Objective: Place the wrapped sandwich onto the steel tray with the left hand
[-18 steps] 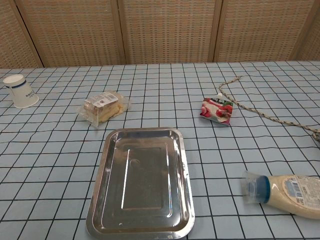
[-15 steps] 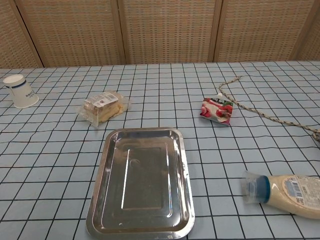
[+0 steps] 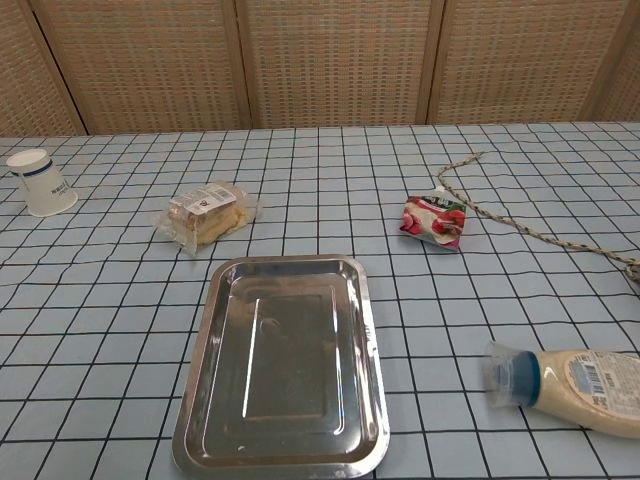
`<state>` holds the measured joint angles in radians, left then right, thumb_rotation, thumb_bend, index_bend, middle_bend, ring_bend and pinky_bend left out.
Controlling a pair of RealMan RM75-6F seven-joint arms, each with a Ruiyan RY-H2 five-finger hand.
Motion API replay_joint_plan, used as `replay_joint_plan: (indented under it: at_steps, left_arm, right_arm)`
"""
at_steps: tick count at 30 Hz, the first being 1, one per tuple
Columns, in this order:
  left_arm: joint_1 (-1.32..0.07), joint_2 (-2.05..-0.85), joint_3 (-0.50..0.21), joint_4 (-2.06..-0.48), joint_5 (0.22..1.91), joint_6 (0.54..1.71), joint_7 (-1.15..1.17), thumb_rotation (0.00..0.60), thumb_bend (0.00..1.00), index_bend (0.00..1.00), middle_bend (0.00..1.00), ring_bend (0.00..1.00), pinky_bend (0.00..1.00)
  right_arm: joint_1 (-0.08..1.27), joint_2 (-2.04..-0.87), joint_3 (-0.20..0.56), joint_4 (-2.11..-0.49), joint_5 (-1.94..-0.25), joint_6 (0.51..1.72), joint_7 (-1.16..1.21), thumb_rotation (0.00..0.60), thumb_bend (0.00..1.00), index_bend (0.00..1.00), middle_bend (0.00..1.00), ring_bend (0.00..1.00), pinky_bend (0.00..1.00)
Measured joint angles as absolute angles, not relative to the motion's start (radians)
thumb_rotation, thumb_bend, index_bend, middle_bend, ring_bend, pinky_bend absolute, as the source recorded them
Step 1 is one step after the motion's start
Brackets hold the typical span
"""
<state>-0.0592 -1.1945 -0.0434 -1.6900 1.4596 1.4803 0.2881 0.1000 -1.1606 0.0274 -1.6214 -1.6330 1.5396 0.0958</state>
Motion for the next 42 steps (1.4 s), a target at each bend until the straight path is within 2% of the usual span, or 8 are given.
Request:
replay_joint_plan:
  at_steps: [10,18,23,32,42]
  left_arm:
    - [-0.225,-1.192,-0.147,-1.735,1.343,1.304,0.446,0.600,0.02,0.00,0.00,0.00,0.00]
    - [-0.433,-1.209,-0.234,-1.724,1.175,1.071,0.578,0.600,0.02,0.00,0.00,0.00,0.01]
    - [-0.579,-1.247,-0.265,-1.659,1.043,0.927,0.644,0.600,0.03,0.00,0.00,0.00,0.01]
    - [-0.787,-1.359,-0.259,-1.464,0.825,0.779,0.756,0.600,0.00,0.00,0.00,0.00,0.00]
    - [-0.927,-1.513,-0.213,-1.263,0.689,0.705,0.808,0.600,0.00,0.00,0.00,0.00,0.00]
  right_arm:
    - [0.105,-1.146,0.033,-1.628,-1.622,1.528,0.119,0.600,0.06,0.06,0.00,0.00,0.00]
    - [0.118,-1.144,0.048,-1.616,-1.570,1.485,0.144,0.600,0.06,0.10,0.00,0.00,0.00]
    - [0.127,-1.148,0.060,-1.600,-1.541,1.462,0.160,0.600,0.06,0.12,0.00,0.00,0.00]
    - [0.136,-1.154,0.077,-1.564,-1.493,1.429,0.192,0.600,0.06,0.13,0.00,0.00,0.00]
    - [0.140,-1.152,0.093,-1.537,-1.466,1.417,0.232,0.600,0.06,0.13,0.00,0.00,0.00]
